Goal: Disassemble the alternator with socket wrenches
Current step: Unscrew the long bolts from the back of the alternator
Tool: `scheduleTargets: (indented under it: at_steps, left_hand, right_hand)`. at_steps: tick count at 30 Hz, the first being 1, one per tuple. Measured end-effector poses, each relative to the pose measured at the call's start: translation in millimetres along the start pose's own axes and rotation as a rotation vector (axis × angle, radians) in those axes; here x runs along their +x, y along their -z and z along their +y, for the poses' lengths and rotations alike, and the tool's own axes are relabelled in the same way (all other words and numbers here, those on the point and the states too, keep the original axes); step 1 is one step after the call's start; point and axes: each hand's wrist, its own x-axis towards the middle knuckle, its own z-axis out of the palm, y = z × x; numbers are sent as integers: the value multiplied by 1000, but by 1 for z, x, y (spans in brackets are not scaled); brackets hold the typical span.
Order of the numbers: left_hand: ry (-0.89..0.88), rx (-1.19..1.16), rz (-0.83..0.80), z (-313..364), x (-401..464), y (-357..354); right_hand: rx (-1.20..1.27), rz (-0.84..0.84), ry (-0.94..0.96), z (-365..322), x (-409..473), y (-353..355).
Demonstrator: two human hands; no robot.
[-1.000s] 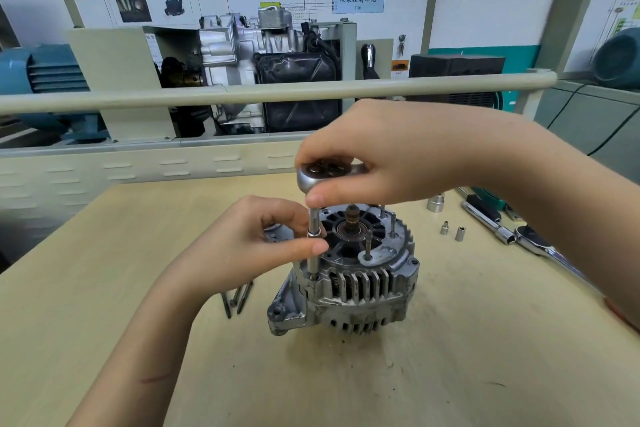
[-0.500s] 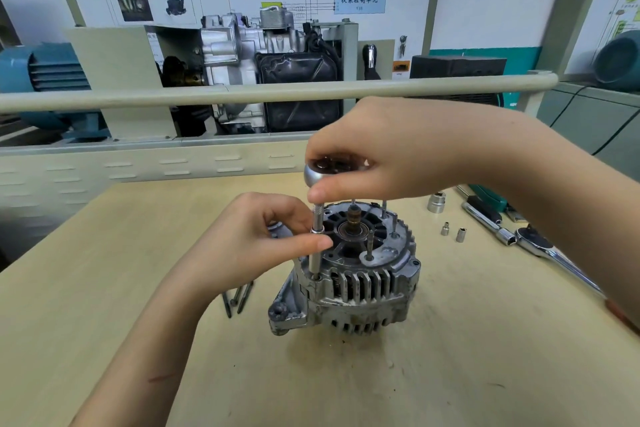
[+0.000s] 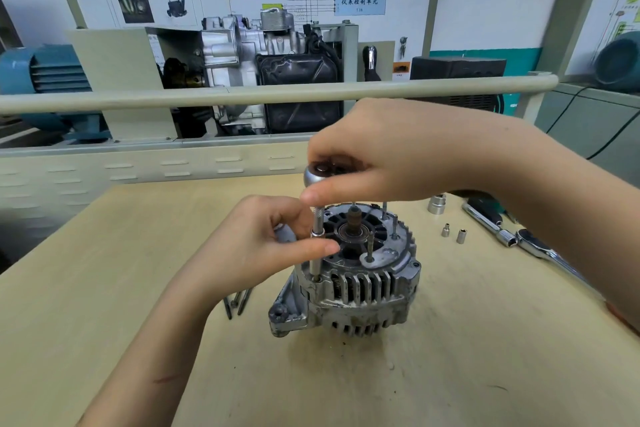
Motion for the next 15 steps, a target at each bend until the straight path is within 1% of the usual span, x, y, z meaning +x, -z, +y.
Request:
scheduleTargets:
  at_steps: [3, 7, 8, 12, 15]
  left_hand:
    - [22, -27, -23, -3, 1, 2]
    - [24, -143, -148, -3, 0, 8]
    - [27, -147, -147, -4, 0, 9]
    - [17, -81, -60, -4, 1, 6]
    - [7, -31, 0, -2, 1, 2]
  right_hand:
    - [10, 11, 27, -1, 0, -2]
    - [60, -6, 25, 2, 2, -2]
    - [62, -9, 27, 2, 2, -2]
    - [54, 0, 47, 2, 2, -2]
    - [22, 15, 12, 1, 1, 0]
